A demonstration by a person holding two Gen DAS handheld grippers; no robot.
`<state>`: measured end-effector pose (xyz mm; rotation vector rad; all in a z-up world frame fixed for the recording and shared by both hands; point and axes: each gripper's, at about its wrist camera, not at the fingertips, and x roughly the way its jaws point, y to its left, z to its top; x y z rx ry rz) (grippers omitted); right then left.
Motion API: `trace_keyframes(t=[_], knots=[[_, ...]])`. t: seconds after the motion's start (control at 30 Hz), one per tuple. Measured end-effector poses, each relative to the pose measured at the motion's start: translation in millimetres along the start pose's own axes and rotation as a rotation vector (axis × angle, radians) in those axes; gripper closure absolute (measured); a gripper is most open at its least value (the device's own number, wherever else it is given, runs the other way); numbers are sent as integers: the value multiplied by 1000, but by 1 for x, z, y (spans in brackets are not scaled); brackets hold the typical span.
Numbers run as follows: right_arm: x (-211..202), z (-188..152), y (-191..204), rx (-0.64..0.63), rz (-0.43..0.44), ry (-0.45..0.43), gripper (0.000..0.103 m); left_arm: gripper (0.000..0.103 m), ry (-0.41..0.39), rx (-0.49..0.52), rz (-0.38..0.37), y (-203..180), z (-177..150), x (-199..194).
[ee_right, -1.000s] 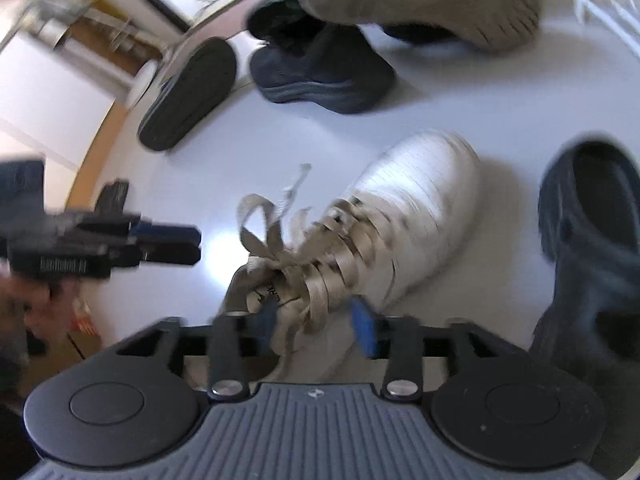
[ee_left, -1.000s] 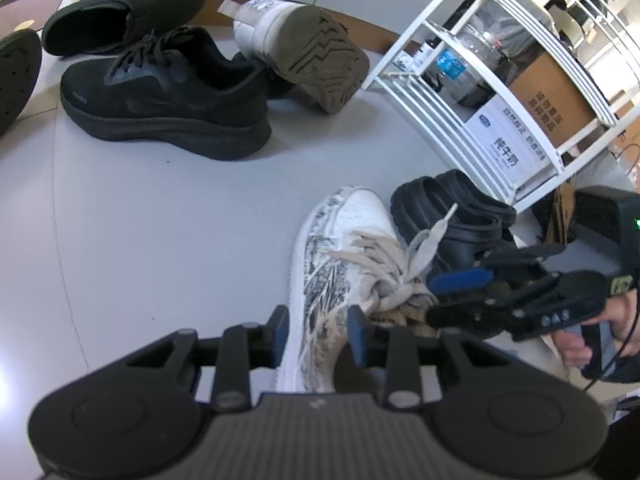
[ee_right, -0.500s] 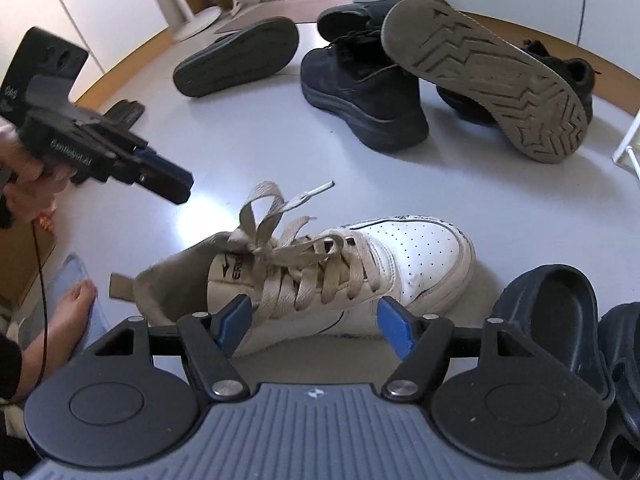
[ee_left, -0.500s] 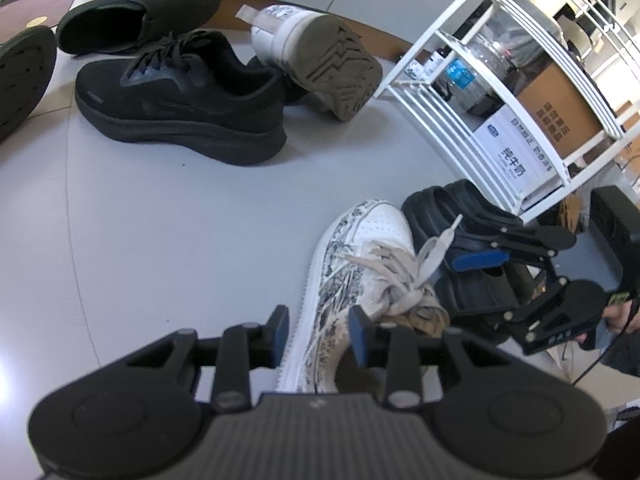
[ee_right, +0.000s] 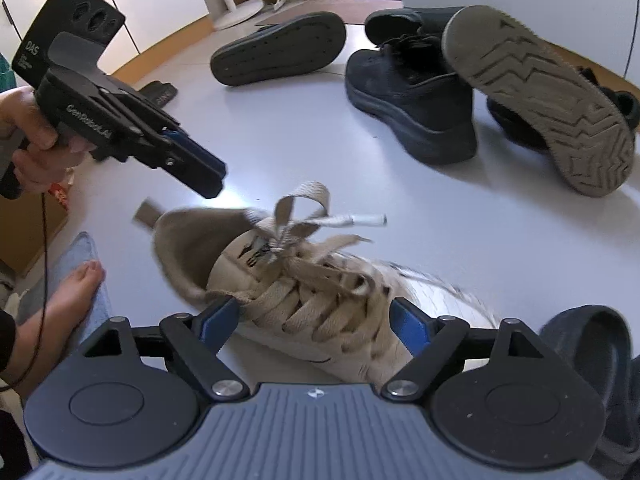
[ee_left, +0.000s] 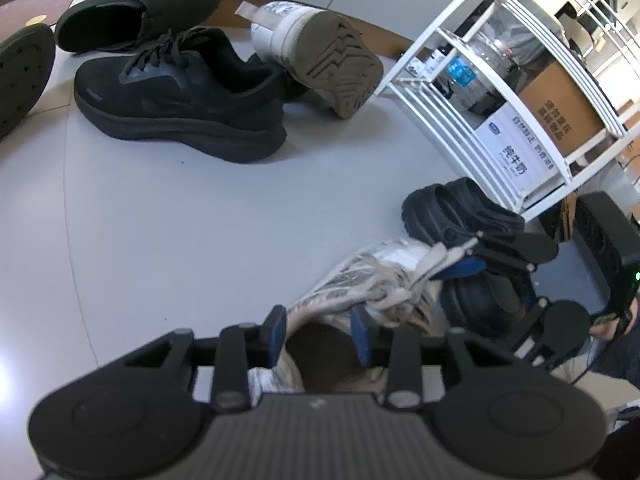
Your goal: Organize scattered shoes
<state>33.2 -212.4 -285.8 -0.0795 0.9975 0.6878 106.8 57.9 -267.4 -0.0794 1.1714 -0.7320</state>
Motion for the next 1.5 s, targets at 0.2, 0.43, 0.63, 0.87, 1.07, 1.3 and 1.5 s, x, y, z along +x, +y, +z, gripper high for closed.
trace_keyframes(t=[0.2,0.43,0.63,0.87,1.07,1.3,1.5], knots=[[3,-5,4,-31,-52,25,17,64,-7,-15,3,3,-1,-1],[10,-5,9,-2,-47,80,35,62,-19,-17,13,5,1,-2],[4,-5,7,39,-8,92,52,62,-52,-19,22,8,4,-10],[-4,-5,7,49,27,73,57,62,-78,-30,32,14,7,-17],[-7,-1,5,51,-26,22,13,57,-94,-35,55,18,9,-22],[13,-3,6,42,-21,56,13,49,-102,-60,71,27,6,-27],[27,-6,5,41,-32,44,5,48,-93,-62,66,30,4,-27]])
